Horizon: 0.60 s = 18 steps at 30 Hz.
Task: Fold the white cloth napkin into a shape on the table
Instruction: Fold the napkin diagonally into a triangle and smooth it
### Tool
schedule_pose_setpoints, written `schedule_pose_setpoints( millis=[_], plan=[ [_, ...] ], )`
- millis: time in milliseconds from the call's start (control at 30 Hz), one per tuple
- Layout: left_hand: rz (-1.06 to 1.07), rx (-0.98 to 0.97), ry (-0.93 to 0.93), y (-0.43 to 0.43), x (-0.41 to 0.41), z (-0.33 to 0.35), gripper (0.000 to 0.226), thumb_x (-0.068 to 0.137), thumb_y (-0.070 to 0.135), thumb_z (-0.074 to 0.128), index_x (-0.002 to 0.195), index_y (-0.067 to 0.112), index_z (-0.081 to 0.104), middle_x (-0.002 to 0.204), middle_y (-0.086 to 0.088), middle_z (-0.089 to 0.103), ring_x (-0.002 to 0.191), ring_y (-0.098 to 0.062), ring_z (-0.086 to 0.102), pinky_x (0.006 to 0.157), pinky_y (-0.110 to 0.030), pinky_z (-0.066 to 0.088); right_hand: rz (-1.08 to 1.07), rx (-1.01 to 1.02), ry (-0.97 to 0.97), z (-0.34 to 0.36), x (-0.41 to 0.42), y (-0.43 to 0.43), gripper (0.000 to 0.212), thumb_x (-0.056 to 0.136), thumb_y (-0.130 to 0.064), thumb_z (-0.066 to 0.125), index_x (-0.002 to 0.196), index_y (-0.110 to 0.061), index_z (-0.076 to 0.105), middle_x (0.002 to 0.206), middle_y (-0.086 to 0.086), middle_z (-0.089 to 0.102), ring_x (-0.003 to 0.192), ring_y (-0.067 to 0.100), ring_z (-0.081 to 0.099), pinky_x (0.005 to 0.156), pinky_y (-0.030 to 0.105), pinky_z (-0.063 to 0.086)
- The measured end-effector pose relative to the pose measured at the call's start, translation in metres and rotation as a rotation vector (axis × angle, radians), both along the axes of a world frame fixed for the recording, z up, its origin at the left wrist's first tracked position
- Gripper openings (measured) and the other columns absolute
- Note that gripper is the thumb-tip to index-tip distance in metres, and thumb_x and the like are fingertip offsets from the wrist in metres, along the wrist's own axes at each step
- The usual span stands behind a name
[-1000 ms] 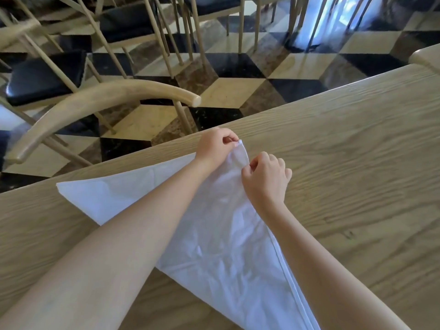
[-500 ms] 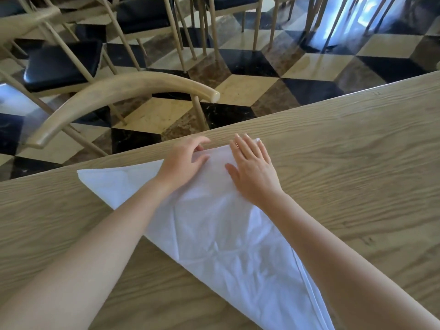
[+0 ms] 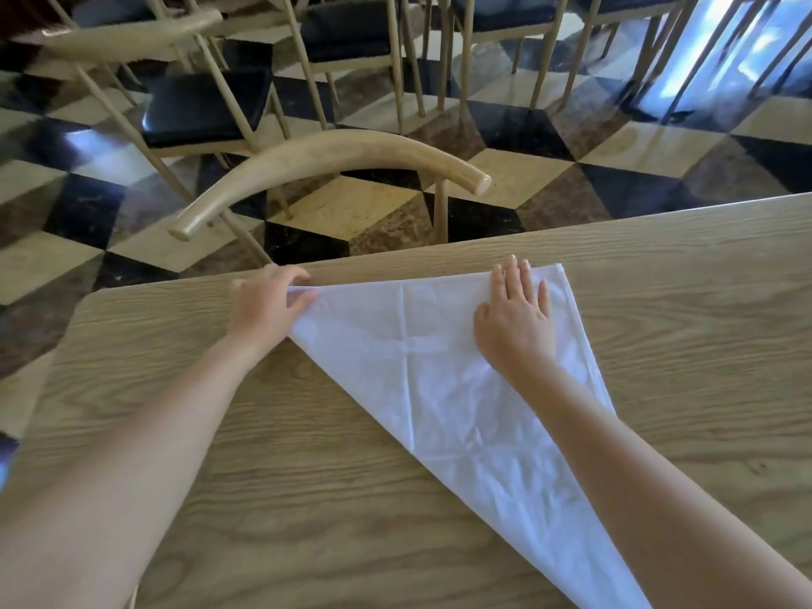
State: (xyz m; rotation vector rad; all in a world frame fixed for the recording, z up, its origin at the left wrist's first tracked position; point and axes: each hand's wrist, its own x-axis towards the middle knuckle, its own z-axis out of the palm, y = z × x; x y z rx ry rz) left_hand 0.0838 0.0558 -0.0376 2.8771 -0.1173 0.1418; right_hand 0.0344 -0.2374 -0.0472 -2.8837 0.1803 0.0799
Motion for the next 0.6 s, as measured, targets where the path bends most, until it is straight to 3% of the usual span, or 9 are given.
schedule_pose_setpoints(
  millis=[167,300,400,533,600],
  plan=[
    [0.082,0.01,0.005,0.018,-0.002,-0.009,0.035,0.09,0.037,0.053,0.119,0.017,0.055,0.117,-0.011,0.05,0.111,-0.029,0.046,0.096,-0.045,0.03,0.284,0.087,-0.044,-0.003,-0.014,0.078,0.058,0.1,-0.036,0.023,0.149,-0.012,0.004,0.159,0.005,-0.005,0.145,0.019,-0.011,0.119,0.04,-0.007],
    [0.17,0.008,-0.029,0.008,-0.013,-0.006,0.042,0.092,0.026,0.05,0.131,0.012,0.046,0.135,-0.016,0.043,0.125,-0.033,0.037,0.104,-0.046,0.026,0.282,0.063,-0.018,-0.011,-0.008,0.101,0.06,0.099,-0.041,0.022,0.149,-0.012,0.005,0.159,0.005,-0.004,0.145,0.018,-0.01,0.118,0.04,-0.009],
    [-0.054,-0.085,-0.062,-0.031,-0.032,-0.007,0.046,0.095,0.021,0.044,0.14,0.012,0.037,0.149,-0.012,0.034,0.138,-0.027,0.029,0.112,-0.045,0.019,0.288,0.08,-0.02,-0.014,-0.014,0.11,0.058,0.099,-0.039,0.022,0.149,-0.011,0.01,0.159,0.005,0.0,0.145,0.018,-0.007,0.118,0.041,-0.007],
    [-0.089,0.031,0.108,-0.054,-0.052,-0.029,0.064,0.09,0.05,0.004,0.148,0.024,0.015,0.157,0.003,0.01,0.145,-0.014,0.003,0.116,-0.037,-0.002,0.268,0.067,-0.096,-0.018,-0.031,0.11,0.06,0.094,-0.039,0.012,0.146,-0.012,0.025,0.156,0.003,0.019,0.145,0.017,0.009,0.117,0.038,-0.002],
    [-0.043,0.091,0.137,-0.046,-0.05,-0.034,0.062,0.092,0.052,0.008,0.148,0.025,0.005,0.158,0.006,0.0,0.144,-0.012,-0.005,0.117,-0.036,-0.006,0.204,0.041,-0.08,-0.021,-0.034,0.092,0.065,0.09,-0.045,0.006,0.148,-0.016,0.018,0.158,-0.001,0.013,0.146,0.015,0.003,0.117,0.034,-0.008]
  ],
)
